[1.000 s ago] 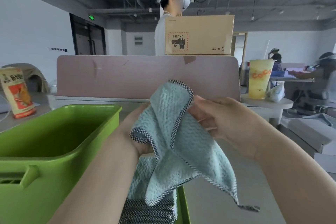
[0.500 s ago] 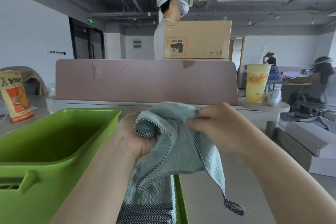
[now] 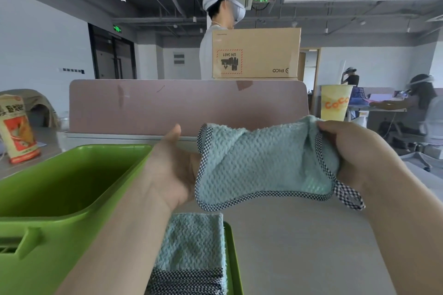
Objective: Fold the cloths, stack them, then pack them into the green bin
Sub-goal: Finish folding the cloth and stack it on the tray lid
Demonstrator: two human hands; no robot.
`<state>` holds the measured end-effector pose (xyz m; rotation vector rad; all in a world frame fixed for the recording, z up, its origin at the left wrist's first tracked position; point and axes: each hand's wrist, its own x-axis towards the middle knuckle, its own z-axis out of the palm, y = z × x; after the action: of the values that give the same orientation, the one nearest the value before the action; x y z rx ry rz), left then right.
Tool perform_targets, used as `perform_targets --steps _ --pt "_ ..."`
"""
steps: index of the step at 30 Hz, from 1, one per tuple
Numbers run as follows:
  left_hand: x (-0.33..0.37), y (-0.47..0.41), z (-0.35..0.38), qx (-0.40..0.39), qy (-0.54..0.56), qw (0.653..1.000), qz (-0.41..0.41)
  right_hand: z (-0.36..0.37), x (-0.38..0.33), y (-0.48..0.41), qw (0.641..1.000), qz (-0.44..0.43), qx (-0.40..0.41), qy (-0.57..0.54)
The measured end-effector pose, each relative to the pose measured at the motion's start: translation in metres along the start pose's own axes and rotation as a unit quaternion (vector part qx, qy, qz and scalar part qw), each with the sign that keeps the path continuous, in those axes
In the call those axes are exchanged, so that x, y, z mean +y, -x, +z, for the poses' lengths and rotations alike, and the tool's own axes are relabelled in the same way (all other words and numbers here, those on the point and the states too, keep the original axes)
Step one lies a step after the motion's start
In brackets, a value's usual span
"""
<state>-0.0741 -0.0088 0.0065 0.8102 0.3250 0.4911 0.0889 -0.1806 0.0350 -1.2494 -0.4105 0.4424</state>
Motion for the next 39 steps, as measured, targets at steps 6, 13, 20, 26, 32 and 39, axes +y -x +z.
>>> perform_targets --steps 6,13,20,26,32,39 --pt "0.006 0.0 0.004 0.022 -0.186 0.977 0.103 -0.009 0.014 -0.019 0.998 0.035 -0.046 0.03" --pt "0.009 0.0 -0.008 0.202 -0.415 0.827 0.32 -0.014 0.022 -0.027 0.992 0.004 -0.024 0.126" --pt "0.015 0.001 -0.016 0.27 -0.467 0.752 0.379 -0.017 0.029 -0.029 0.99 0.002 -0.052 0.131" --pt "0.021 0.004 -0.023 0.315 -0.455 0.73 0.4 -0.015 0.035 -0.035 0.997 -0.01 -0.036 0.06" --pt "0.025 0.008 -0.026 0.28 -0.424 0.785 0.355 -0.02 0.026 -0.028 0.989 0.025 -0.125 0.071" --pt "0.024 0.014 -0.018 0.201 -0.51 0.774 0.316 -0.027 0.021 -0.022 0.951 0.033 -0.154 0.267"
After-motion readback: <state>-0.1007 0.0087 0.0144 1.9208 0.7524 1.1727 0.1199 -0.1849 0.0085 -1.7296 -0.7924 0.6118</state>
